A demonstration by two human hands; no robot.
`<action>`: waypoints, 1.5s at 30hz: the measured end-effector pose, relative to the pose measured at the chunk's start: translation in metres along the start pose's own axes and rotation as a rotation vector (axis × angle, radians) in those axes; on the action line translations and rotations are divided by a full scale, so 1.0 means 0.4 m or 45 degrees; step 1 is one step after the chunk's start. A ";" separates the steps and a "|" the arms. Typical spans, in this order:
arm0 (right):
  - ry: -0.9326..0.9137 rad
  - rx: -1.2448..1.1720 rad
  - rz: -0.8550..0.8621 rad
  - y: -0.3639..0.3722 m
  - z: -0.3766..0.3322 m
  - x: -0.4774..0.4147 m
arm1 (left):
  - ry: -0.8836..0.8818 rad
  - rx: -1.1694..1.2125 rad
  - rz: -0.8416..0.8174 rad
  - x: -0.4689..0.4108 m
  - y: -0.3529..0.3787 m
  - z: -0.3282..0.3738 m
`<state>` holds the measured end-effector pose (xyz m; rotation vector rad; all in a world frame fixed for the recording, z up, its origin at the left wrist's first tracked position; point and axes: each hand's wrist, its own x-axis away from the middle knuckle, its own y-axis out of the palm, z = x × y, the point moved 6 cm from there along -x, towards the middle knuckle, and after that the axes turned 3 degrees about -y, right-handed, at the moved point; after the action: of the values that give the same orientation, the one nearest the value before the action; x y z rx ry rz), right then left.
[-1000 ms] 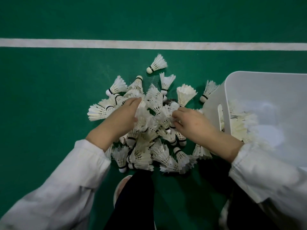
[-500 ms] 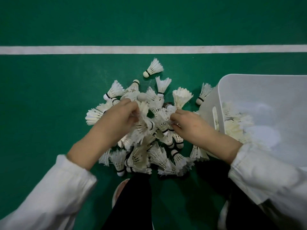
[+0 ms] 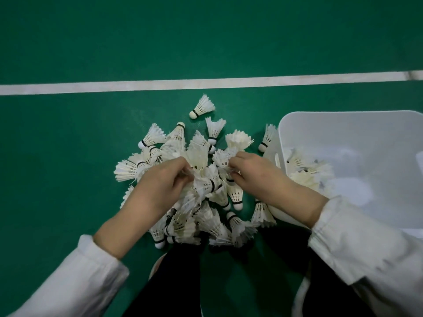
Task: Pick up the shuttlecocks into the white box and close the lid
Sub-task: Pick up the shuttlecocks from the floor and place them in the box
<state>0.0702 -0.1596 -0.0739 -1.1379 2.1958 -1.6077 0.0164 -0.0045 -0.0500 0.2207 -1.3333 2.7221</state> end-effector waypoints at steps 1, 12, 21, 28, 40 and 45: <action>-0.017 0.023 -0.001 -0.016 0.004 0.007 | 0.009 -0.002 0.007 -0.004 -0.008 0.009; -0.074 0.136 0.293 -0.302 0.105 0.245 | 0.474 -0.255 -0.025 -0.116 -0.093 0.403; 0.637 -0.184 0.497 -0.236 0.386 0.426 | 0.587 -0.459 -0.257 -0.199 0.108 0.566; 0.711 -0.285 0.419 -0.119 0.499 0.398 | 0.169 -0.147 -0.090 -0.227 0.266 0.483; 0.432 -0.275 0.110 -0.005 0.470 0.294 | 0.066 -0.041 -0.033 -0.145 0.337 0.448; 0.336 -0.497 0.611 -0.112 0.417 0.404 | 0.068 -0.050 0.056 -0.129 0.294 0.442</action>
<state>0.0733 -0.3955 -0.0556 -0.4150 2.7621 -1.2113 0.0638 -0.2177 -0.0433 0.1157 -1.3921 2.7139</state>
